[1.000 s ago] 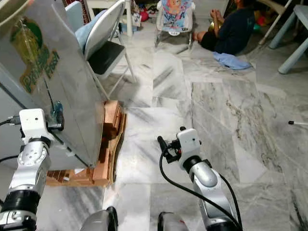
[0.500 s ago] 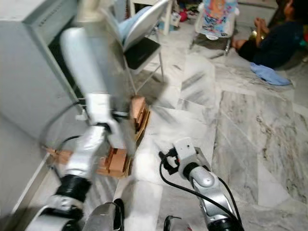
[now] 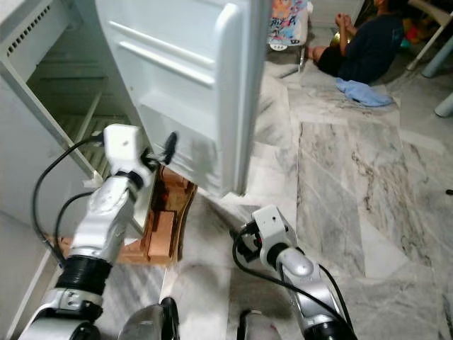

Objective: Restocking fridge

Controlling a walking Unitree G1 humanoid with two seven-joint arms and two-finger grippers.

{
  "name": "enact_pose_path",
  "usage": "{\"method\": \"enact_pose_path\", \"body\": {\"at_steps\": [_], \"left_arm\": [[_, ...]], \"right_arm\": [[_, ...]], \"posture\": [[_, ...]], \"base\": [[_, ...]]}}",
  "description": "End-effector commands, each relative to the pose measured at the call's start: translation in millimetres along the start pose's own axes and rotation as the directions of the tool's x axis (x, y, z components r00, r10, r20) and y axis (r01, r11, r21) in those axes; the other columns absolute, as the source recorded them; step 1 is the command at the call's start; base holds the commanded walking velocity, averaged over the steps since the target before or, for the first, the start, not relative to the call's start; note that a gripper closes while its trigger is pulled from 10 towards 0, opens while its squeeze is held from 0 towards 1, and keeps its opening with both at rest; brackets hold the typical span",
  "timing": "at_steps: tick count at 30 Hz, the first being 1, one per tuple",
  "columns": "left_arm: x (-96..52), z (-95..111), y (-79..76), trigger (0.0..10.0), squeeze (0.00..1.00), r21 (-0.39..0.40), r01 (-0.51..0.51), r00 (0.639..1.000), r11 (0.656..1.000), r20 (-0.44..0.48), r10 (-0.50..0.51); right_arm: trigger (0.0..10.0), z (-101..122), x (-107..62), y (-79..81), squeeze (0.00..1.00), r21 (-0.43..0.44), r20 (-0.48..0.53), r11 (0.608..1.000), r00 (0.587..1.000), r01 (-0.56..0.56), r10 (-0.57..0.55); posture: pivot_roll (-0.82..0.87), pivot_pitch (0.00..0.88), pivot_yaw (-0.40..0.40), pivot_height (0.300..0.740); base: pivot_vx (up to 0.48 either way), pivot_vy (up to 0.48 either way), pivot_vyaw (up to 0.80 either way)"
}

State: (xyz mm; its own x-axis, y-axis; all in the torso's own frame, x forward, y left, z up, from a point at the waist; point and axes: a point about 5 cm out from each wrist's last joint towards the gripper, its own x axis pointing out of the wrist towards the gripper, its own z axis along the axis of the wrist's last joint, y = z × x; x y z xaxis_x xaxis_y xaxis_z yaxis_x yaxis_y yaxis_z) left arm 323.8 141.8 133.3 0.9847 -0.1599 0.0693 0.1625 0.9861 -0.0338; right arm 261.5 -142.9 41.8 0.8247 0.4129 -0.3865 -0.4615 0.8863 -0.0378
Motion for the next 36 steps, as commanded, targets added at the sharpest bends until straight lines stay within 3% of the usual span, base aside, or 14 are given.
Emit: {"method": "enact_pose_path", "body": {"at_steps": [1,7,14,21,36], "left_arm": [[-9.6,-5.6,3.8,10.0,0.00,0.007,-0.021,0.999,1.000,-0.027,0.021],[-35.4,-15.2,-2.3,10.0,0.00,0.035,-0.020,0.998,0.999,-0.065,0.023],[-50.8,-26.8,-0.1,10.0,0.00,0.038,-0.042,0.994,0.998,-0.099,0.046],[-56.2,-28.0,-0.8,10.0,0.00,0.035,-0.038,0.992,0.999,-0.120,0.042],[-49.1,-29.6,-9.8,10.0,0.00,0.029,-0.011,0.993,1.000,-0.120,0.014]], "right_arm": [[10.0,4.4,-2.2,-2.0,0.00,-0.022,0.032,1.000,0.999,0.013,-0.013],[10.0,13.5,-0.6,-3.3,0.00,-0.016,0.067,0.999,0.997,0.042,-0.041],[10.0,15.9,2.6,1.5,0.00,-0.017,0.086,0.999,0.995,0.050,-0.049],[10.0,21.8,3.3,-3.0,0.00,-0.005,0.126,0.995,0.987,0.097,-0.095],[10.0,30.0,1.6,-10.1,0.00,0.039,0.205,0.979,0.957,0.201,-0.204]], "posture": [[-0.04,0.149,0.028,0.740],[-0.01,0.163,0.037,0.740],[-0.01,0.158,0.028,0.740],[-0.02,0.144,0.032,0.740],[-0.02,0.122,0.010,0.740]], "base": [[0.000,0.000,0.00],[0.040,-0.291,0.00],[0.247,-0.377,-0.51],[0.319,-0.353,-0.16],[0.371,-0.265,-0.09]]}}
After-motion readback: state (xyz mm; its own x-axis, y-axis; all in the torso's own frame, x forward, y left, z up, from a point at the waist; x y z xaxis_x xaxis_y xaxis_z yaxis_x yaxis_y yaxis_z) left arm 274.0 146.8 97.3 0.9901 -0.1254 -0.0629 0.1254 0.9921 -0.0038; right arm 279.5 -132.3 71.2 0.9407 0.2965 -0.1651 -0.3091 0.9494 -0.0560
